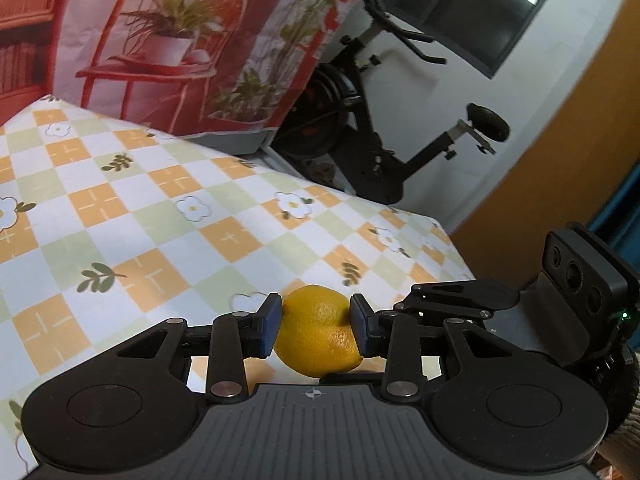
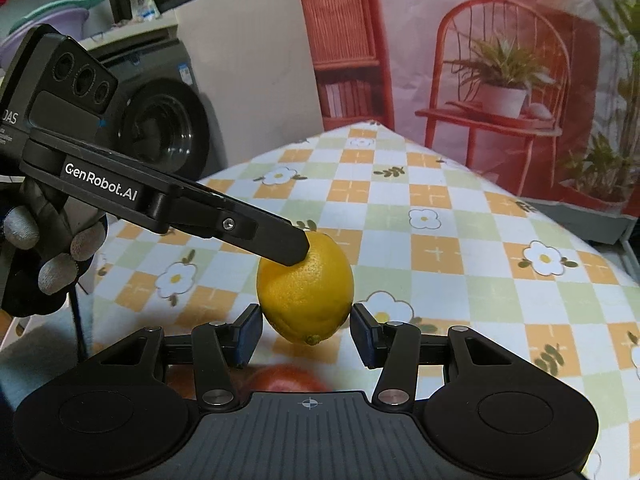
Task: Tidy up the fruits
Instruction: 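Carry the lemon in the left tool onto the fruit pile on the plate, then open the left tool and withdraw both tools from the plate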
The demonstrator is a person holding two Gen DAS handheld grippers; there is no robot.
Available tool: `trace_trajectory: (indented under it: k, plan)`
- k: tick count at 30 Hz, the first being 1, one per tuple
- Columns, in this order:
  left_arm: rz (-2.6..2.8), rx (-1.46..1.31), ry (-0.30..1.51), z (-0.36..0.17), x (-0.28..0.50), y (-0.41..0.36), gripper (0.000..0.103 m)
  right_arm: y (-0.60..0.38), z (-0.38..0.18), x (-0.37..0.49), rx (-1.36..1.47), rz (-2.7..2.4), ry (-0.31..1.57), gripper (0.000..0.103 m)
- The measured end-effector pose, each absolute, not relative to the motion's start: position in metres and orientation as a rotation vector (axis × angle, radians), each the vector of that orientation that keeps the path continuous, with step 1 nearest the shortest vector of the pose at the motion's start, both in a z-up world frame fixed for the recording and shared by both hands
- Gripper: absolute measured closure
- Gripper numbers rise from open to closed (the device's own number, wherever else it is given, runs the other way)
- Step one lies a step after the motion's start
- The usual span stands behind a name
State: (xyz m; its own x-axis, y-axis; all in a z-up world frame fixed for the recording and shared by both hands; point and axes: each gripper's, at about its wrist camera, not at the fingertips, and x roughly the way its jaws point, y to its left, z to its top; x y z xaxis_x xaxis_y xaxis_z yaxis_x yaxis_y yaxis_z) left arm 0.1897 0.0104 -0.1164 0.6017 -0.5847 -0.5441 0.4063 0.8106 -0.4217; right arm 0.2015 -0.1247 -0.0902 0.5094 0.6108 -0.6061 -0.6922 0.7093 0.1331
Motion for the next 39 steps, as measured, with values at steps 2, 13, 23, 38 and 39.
trace_trajectory:
  k: [2, 13, 23, 38, 39]
  plan:
    - [-0.597, -0.262, 0.725, -0.114, 0.181, 0.007, 0.063, -0.13, -0.086, 0.188, -0.129, 0.791, 0.667, 0.058]
    - [-0.654, -0.224, 0.778, -0.119, 0.147, -0.005, 0.063, -0.15, -0.088, 0.131, -0.106, 0.806, 0.671, 0.058]
    - [-0.654, -0.209, 0.814, -0.129, 0.136, -0.01, 0.064, -0.149, -0.097, 0.117, -0.117, 0.811, 0.7, 0.058]
    - [-0.626, -0.217, 0.802, -0.129, 0.131, -0.003, 0.065, -0.15, -0.103, 0.114, -0.119, 0.788, 0.701, 0.055]
    - [-0.616, -0.215, 0.799, -0.128, 0.131, -0.002, 0.065, -0.151, -0.103, 0.112, -0.117, 0.783, 0.698, 0.055]
